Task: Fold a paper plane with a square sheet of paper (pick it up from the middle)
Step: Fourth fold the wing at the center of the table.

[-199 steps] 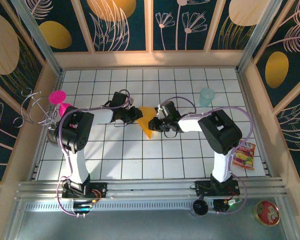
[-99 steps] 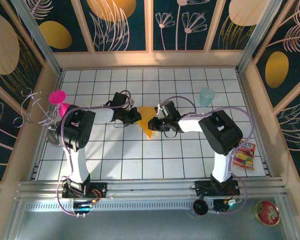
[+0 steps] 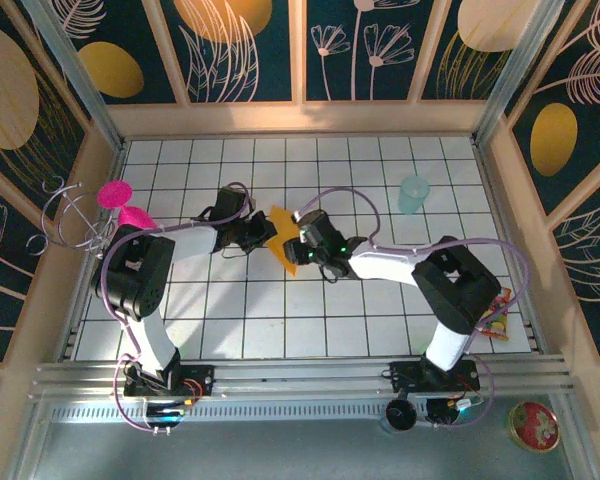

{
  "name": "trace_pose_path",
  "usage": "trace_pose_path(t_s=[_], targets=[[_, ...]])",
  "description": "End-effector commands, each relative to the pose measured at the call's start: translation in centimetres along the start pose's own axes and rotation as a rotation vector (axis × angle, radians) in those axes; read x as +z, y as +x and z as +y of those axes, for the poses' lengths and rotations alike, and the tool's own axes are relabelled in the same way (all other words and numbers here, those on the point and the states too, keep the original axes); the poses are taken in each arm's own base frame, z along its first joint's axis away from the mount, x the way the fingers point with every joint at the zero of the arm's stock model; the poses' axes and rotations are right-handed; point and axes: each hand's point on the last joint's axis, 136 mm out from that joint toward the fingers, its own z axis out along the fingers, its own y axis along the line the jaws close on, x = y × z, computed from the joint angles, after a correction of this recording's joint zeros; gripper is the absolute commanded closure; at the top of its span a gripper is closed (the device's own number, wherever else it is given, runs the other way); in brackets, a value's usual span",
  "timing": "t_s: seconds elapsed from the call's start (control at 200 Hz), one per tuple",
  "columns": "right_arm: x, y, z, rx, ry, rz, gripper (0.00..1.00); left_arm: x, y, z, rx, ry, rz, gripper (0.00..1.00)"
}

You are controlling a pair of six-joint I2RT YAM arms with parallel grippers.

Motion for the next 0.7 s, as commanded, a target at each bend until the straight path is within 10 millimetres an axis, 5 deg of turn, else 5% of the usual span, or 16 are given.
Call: trace_pose_path(t_s=[0.0, 0.29, 0.696], targets=[[1.2, -0.3, 0.2, -0.077, 0.107, -0.020, 0.57, -0.5, -0.7, -0.6, -0.034, 0.019, -0.039, 0.99], [3.3, 1.2, -0.1, -0.103, 0.211, 0.009, 0.58, -0.4, -0.7, -0.8, -0.044, 0.028, -0.034, 0.99], [3.6, 1.0, -0.4, -0.144, 0.238, -0.010, 0.64, -0.4, -0.6, -0.9, -0.047, 0.032, -0.029, 0.96]])
